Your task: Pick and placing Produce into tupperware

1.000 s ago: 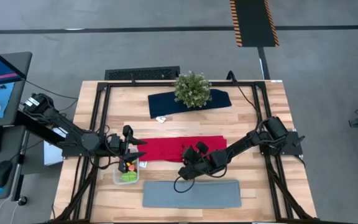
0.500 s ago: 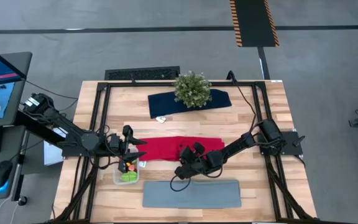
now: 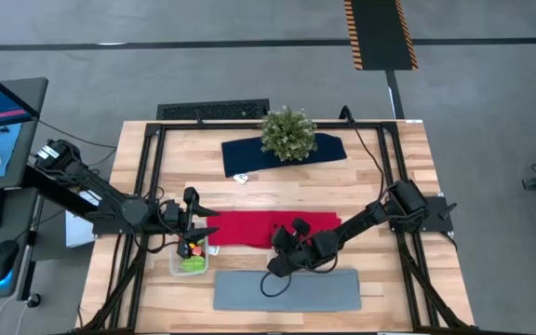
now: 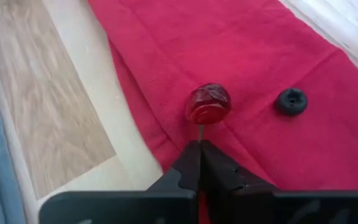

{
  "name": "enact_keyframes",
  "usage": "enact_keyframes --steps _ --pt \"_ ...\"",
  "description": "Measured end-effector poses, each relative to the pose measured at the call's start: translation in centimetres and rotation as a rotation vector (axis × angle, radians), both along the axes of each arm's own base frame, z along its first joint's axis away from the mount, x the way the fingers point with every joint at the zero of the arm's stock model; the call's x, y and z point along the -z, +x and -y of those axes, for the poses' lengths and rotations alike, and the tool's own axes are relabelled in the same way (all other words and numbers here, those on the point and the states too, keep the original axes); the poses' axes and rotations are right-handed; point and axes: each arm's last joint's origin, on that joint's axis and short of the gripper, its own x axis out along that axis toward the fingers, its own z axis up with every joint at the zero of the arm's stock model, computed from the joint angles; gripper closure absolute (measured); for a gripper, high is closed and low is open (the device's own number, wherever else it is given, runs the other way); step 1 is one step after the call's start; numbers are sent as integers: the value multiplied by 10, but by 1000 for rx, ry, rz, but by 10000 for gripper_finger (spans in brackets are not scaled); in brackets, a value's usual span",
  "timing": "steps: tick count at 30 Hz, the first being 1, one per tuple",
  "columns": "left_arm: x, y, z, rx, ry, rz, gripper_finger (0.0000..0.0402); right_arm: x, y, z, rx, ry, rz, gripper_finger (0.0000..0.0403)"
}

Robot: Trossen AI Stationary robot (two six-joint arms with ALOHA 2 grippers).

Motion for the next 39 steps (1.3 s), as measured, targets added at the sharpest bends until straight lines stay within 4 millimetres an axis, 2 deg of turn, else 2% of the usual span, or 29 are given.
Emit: enact_keyframes --steps 5,11,15,24,30,39 --pt "0 0 0 0 0 0 217 0 -1 1 -2 -36 -6 392" --pt "0 0 0 -1 3 0 217 0 -1 1 -1 -44 -8 374" --pt "0 0 0 -1 3 0 217 -1 -1 1 -5 -58 -7 383" --pt "0 0 0 -1 3 0 217 -15 7 -10 -51 -82 5 371" --pt "0 0 0 -1 3 0 217 -16 7 -11 -55 -91 -6 388" --pt "0 0 0 -1 2 0 217 -16 7 -11 -63 -84 -9 348"
